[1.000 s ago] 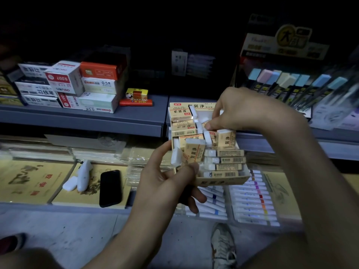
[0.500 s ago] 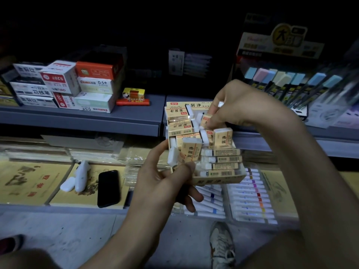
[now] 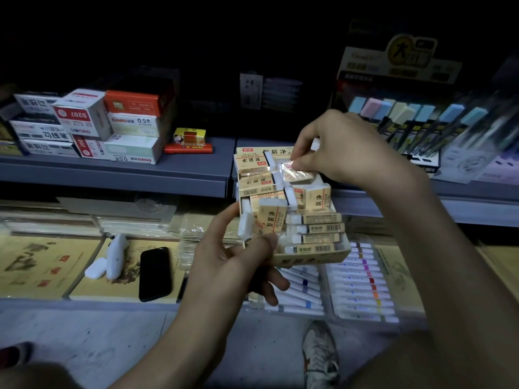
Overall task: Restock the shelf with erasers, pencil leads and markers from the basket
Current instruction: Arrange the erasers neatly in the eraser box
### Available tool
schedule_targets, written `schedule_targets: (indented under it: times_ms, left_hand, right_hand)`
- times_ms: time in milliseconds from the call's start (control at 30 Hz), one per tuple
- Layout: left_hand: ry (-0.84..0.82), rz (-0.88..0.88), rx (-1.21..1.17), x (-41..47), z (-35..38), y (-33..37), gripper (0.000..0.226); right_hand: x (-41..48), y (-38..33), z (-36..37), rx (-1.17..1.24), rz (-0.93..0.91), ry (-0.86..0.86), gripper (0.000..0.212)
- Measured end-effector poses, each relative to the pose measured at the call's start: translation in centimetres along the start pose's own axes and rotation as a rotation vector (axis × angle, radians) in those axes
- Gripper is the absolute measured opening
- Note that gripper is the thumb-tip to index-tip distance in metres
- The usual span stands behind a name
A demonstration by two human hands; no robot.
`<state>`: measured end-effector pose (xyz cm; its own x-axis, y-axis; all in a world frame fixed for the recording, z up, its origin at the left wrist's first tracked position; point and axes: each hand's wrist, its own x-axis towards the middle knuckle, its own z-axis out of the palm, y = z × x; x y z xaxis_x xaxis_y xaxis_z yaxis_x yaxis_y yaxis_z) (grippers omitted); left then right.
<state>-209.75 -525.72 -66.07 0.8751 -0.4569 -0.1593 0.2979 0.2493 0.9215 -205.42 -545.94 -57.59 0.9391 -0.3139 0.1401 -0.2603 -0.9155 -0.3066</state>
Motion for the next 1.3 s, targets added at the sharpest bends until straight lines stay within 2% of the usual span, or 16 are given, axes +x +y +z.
schedule_targets:
  times_ms: [167, 233, 300, 400, 633, 867, 1067, 1300]
  left_hand:
    - [0.002, 0.005, -0.001, 0.1, 0.0, 0.0, 0.048]
    - [0.002, 0.003, 0.001, 0.1, 0.0, 0.0, 0.048]
    - [-0.005, 0.002, 0.007, 0.0, 0.0, 0.1, 0.049]
    - [0.000, -0.002, 0.008, 0.0, 0.0, 0.1, 0.048]
    - [0.005, -0.004, -0.002, -0.2, 0.1, 0.3, 0.044]
    - [-0.003, -0.015, 0.002, -0.1, 0.0, 0.4, 0.045]
    - [-0.002, -0.010, 0.011, 0.0, -0.1, 0.2, 0.045]
    - [-0.022, -0.021, 0.004, -0.1, -0.3, 0.3, 0.048]
  right_hand:
    - [-0.5, 0.3, 1.0, -0.136, -0.107, 0.139, 0.013]
    - [-0.5, 0.6, 0.6, -0.082, -0.089, 0.108, 0.016]
    - [-0.5, 0.9, -0.2, -0.021, -0.051, 0.005, 0.020]
    - [-0.5, 0.8, -0.7, -0.079, -0.039, -0.077, 0.023]
    - [-0.2, 0.4, 0.0, -0.166, -0.092, -0.052, 0.021]
    - [0.0, 0.7, 0.1, -0.161, -0.162, -0.044, 0.032]
    - [0.4, 0.9, 0.4, -0.129, -0.135, -0.087, 0.019]
    - [0.1, 1.1, -0.5, 0.053, -0.133, -0.130, 0.048]
